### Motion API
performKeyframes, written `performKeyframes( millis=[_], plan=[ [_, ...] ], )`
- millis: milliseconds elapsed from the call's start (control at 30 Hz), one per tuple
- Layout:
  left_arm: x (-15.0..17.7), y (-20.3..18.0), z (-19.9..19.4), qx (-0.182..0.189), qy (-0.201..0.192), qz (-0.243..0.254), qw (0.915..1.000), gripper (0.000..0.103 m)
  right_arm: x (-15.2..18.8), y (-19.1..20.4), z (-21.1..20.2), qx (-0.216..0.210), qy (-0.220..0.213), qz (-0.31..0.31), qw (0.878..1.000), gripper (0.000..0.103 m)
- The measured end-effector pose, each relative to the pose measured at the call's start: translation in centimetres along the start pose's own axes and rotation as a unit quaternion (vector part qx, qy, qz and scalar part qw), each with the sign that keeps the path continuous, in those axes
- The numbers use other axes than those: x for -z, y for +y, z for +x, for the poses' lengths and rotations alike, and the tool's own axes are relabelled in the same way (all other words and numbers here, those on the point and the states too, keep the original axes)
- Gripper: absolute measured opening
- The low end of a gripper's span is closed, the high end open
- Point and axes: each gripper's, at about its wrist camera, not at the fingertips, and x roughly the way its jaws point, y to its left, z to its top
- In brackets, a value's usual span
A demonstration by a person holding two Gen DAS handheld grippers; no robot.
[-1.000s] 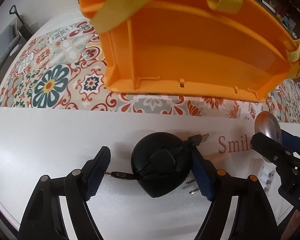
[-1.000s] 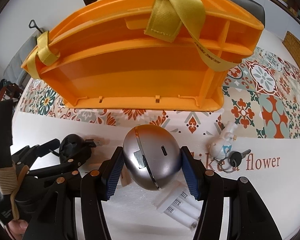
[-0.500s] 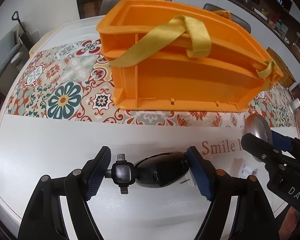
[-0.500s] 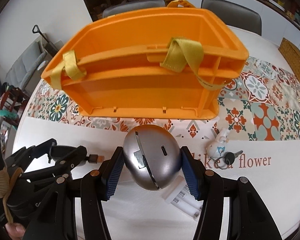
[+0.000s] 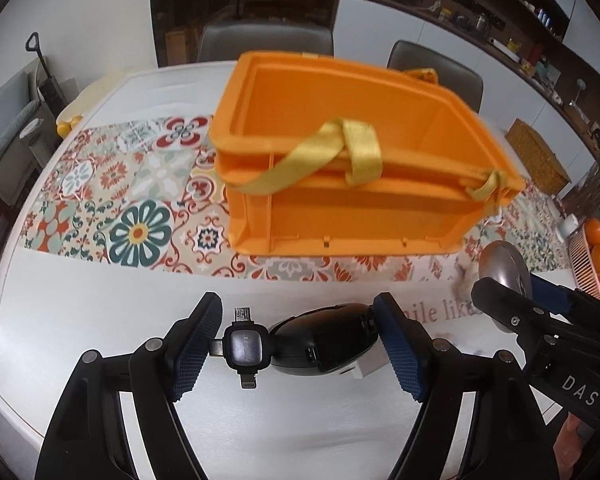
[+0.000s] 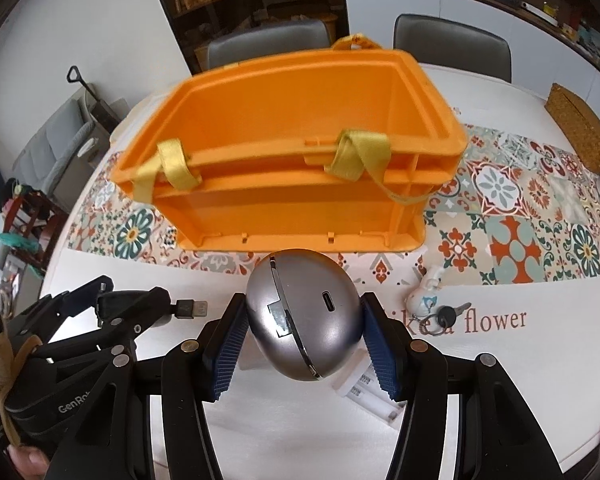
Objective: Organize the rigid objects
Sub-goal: 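Lift the cable reel with the left gripper while the right carries the speaker toward the crate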
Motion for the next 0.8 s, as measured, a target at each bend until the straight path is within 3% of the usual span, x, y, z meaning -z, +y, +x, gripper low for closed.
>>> performKeyframes(
  millis=[800],
  plan=[
    [-5.2, -1.3, -6.0, 0.015, -0.09, 0.026, 0.9955, 0.078, -3.7, 0.9, -6.0, -0.005, -0.085, 0.003, 0.996, 0.057]
  ],
)
